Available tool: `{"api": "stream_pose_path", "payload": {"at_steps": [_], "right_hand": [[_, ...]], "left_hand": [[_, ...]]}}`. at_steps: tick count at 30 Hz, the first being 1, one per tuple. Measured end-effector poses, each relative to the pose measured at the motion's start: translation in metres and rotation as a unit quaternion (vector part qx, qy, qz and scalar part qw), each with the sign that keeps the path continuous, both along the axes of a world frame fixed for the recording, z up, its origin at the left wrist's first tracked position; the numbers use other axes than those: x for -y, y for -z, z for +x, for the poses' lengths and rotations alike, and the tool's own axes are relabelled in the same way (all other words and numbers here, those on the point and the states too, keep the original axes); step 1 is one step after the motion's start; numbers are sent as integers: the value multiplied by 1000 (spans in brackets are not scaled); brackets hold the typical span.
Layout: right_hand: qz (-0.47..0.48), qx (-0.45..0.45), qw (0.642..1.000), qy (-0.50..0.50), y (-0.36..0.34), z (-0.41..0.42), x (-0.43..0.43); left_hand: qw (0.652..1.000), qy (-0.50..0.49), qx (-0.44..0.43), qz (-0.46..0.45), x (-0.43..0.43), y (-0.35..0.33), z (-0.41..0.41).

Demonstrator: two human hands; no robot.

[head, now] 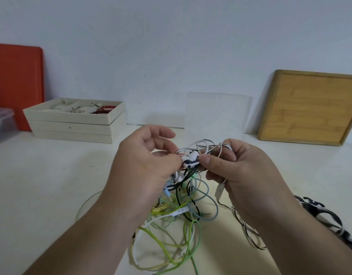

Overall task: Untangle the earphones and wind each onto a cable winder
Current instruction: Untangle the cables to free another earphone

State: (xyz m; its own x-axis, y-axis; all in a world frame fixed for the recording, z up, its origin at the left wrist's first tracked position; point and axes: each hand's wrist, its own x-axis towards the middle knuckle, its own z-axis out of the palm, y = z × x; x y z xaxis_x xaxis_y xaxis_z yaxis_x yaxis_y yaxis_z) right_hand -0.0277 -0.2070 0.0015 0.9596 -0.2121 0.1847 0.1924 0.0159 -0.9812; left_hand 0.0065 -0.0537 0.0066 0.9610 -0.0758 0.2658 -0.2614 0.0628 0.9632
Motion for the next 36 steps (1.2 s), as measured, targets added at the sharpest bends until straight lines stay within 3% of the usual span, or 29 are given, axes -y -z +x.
{"api": "stream_pose_path", "payload": {"at_steps": [6,12,17,20,24,31,36], "right_hand": [[-9,1,1000,6,4,2,4],[-34,6,999,18,2,1,4],[0,18,1000,-18,-3,0,5],[12,17,1000,-14,-4,0,9],[40,0,999,10,-3,1,10],[128,-43,991,-4,-10,0,6],[102,-60,993,-19,-11,0,6]], "left_hand": [[1000,12,-7,-14,-5,-2,3],[990,132,-41,-32,-6,-5,1],[994,41,10,96,-7,-3,1],[986,73,40,146,-12,-4,1],[976,141,56,158,-13,-3,2],[975,74,132,166,-10,0,0],[968,66,135,198,-9,0,-3]]}}
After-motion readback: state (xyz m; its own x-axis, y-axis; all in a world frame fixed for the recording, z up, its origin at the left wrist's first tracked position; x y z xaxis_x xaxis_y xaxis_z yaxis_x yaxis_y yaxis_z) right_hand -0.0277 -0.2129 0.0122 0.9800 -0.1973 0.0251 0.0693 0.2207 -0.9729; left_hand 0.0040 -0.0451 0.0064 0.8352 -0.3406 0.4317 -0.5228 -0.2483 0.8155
